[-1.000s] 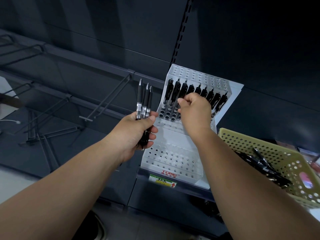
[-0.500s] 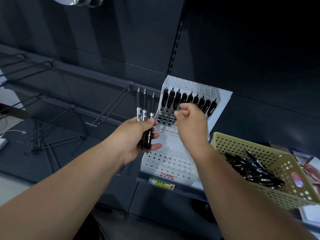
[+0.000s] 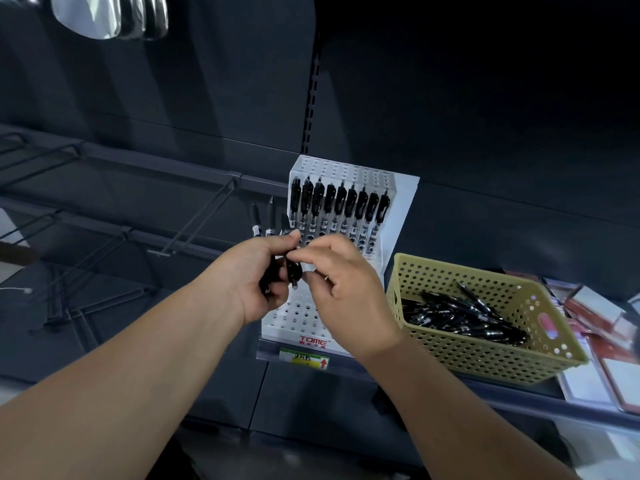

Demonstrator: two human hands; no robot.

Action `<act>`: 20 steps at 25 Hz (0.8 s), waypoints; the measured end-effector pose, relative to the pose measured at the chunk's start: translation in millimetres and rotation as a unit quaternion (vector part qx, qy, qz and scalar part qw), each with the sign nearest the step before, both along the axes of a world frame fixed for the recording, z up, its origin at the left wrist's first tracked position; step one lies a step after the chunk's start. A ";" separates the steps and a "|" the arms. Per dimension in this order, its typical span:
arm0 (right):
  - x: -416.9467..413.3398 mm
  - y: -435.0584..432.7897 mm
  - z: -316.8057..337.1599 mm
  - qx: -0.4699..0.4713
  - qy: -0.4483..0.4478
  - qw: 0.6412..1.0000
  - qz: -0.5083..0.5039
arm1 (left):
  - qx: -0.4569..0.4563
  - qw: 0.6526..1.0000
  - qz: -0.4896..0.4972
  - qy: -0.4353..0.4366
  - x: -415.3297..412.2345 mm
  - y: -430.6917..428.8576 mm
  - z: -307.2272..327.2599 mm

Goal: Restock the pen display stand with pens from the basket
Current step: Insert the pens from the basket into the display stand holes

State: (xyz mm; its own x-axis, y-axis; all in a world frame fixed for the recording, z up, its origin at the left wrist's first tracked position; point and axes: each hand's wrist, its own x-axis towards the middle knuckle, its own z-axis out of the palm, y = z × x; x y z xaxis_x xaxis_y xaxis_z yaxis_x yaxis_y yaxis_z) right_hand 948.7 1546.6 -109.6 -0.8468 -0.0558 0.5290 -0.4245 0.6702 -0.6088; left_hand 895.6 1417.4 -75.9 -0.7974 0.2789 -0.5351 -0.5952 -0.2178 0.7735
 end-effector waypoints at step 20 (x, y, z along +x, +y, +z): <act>-65.4 43.9 47.6 -0.127 -0.048 0.975 -0.177 | -0.055 0.996 -0.013 0.066 -16.4 -0.9 -20.4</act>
State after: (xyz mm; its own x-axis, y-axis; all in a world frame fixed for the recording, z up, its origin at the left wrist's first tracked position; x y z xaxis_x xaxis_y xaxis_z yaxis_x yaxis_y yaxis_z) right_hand 883.3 1590.4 -61.9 -0.8355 0.3705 0.4057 -0.1277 0.5872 -0.7993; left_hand 879.2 1416.5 -96.3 -0.8562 0.2468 -0.4538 -0.4907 -0.1135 0.8639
